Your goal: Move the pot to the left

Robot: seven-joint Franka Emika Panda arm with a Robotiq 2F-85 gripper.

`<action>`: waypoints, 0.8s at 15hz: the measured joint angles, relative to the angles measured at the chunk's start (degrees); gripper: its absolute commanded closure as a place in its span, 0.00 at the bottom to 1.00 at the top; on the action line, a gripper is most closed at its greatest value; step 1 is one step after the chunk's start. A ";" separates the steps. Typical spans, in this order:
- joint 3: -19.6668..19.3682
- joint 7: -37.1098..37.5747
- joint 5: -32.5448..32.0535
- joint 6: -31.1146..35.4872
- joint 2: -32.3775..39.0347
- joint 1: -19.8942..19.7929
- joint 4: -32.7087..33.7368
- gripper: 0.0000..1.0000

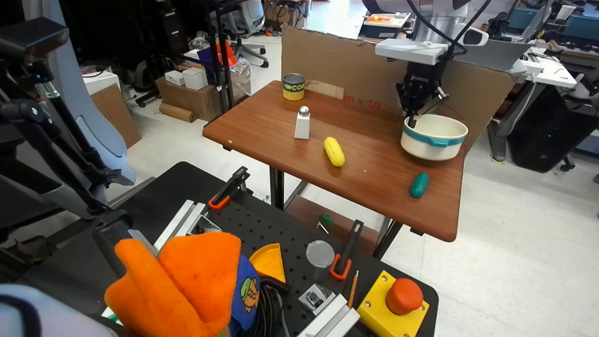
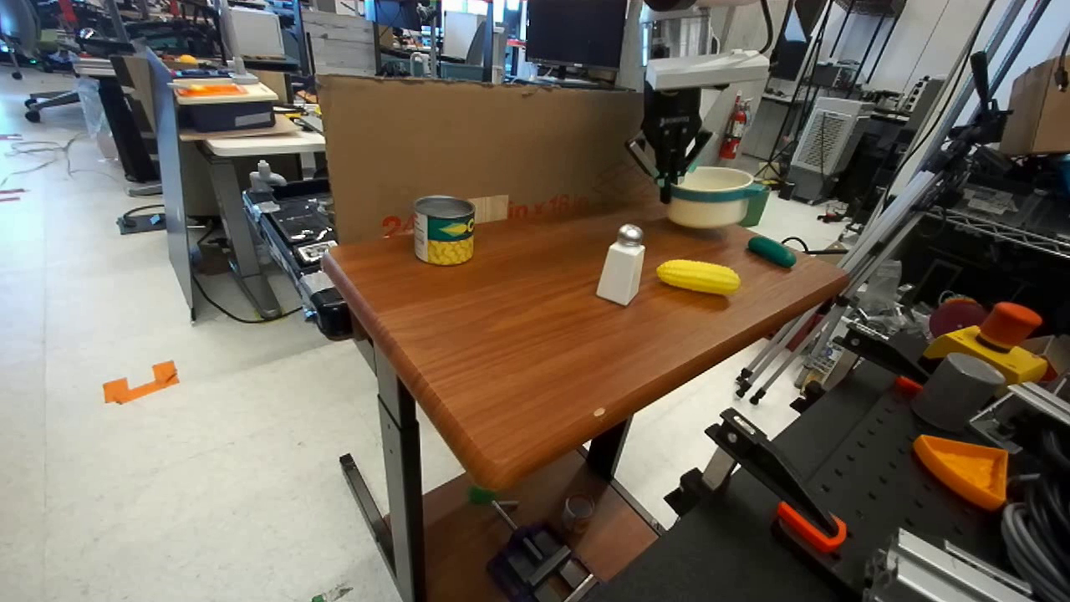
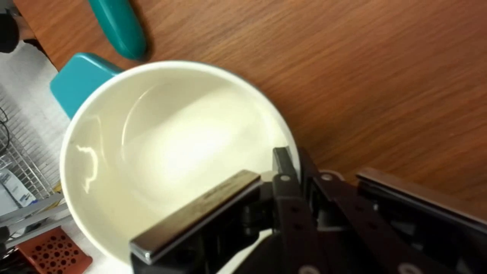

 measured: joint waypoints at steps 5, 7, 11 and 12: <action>1.11 -1.80 0.08 -0.38 -1.27 1.01 -0.91 0.96; 2.30 -2.40 0.98 -0.10 -2.20 1.50 -2.10 0.96; 5.08 -3.00 3.35 5.10 -3.72 2.90 -6.69 0.96; 5.84 -3.12 3.93 7.20 -4.10 3.34 -8.08 0.96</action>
